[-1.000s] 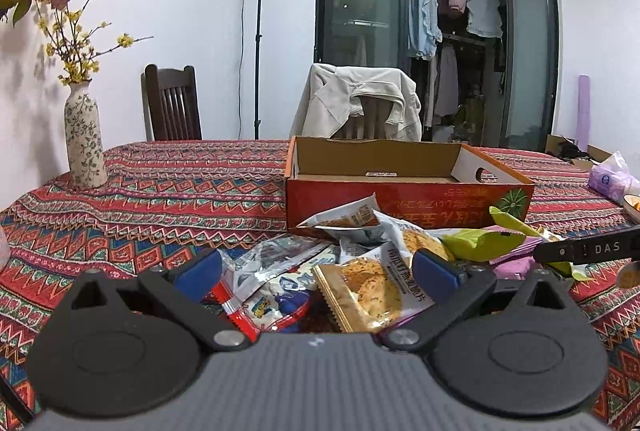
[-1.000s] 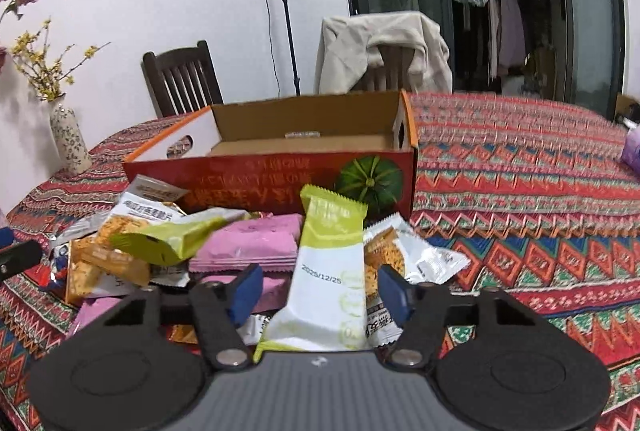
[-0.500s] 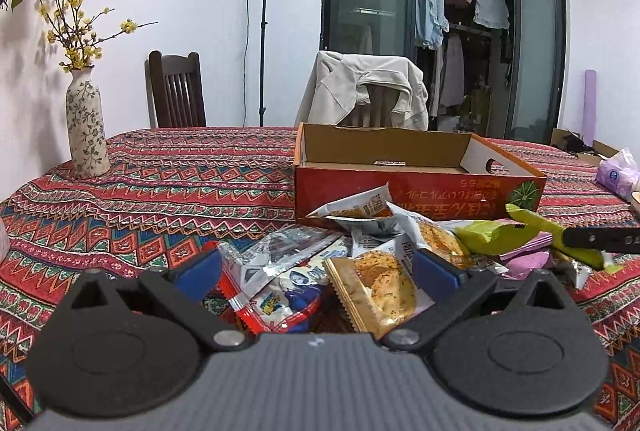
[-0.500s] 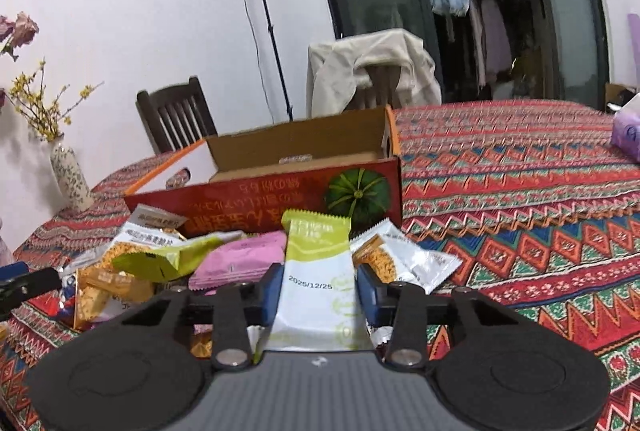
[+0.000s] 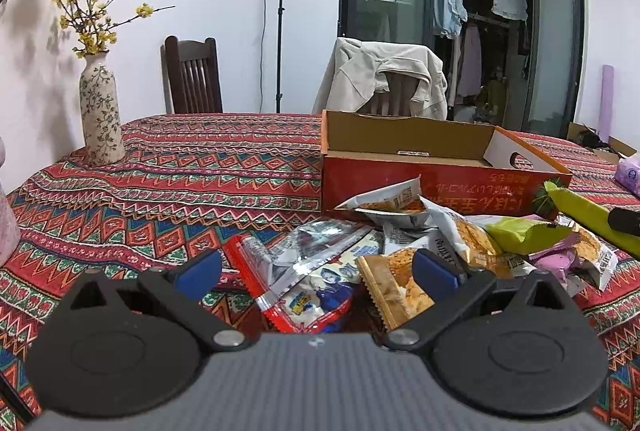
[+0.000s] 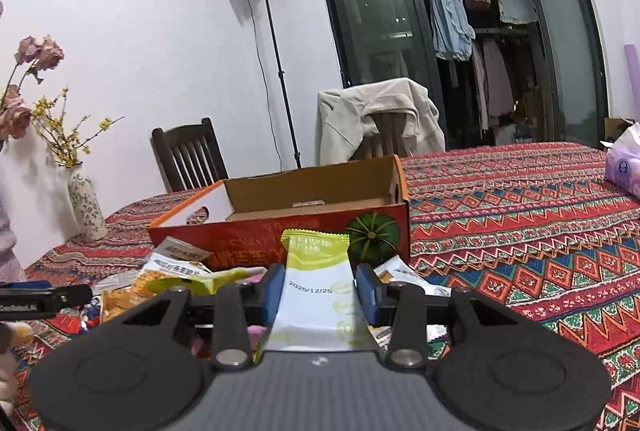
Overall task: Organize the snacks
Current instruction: 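Lift the lime-green packet with the right gripper while the left gripper grasps a brown packet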
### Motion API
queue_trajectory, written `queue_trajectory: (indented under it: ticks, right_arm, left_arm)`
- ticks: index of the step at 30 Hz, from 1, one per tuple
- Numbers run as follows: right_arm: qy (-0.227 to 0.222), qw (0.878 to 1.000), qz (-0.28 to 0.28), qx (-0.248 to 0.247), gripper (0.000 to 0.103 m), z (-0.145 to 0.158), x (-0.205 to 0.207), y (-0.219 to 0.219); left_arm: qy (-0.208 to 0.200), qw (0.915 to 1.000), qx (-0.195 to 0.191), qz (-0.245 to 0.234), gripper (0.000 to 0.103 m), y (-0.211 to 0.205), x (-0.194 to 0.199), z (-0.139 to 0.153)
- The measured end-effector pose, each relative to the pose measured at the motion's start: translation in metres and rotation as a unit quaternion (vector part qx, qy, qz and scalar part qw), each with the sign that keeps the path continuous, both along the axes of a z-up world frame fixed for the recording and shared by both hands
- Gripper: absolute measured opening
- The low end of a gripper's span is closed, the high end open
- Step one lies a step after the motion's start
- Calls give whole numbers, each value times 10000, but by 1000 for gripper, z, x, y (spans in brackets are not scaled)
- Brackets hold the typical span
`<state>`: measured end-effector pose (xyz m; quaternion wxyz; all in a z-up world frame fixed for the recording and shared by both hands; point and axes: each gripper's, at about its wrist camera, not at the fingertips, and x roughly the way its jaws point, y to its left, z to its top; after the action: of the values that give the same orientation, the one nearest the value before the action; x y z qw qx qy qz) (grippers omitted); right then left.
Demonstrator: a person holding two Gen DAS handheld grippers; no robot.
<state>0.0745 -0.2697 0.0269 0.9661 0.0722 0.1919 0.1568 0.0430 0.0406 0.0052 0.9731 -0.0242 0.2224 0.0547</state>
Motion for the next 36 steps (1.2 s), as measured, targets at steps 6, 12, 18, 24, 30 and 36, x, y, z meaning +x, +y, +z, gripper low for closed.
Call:
queue_trajectory:
  ticks: [6,12,18,24,30,36]
  right_arm:
    - [-152,9999,55,33,39,6,-6,4]
    - [-102,9998,145,100,39,4,-7,9]
    - [-60,9996,226,149,39,1,-7,11]
    - [-58,9994,306,161,39,-1,-8,11]
    - [-55,9993,331,176,39,-1,-9,11]
    - [-91,9993,334,166,39,2,-11,13]
  left_arm:
    - [16,9994,207,-284,103,-16,6,2]
    - [207,9971,571,-468,103,-39,21,-6]
    - [410,9954,521,-685,84,-49,34,-19]
    - [387,9956,367,-773,49,-48,31,-22]
    - [156,9966,341,-740,31,-44,15,-14]
    - [-119,9963,286,-801,19,-39,4,2]
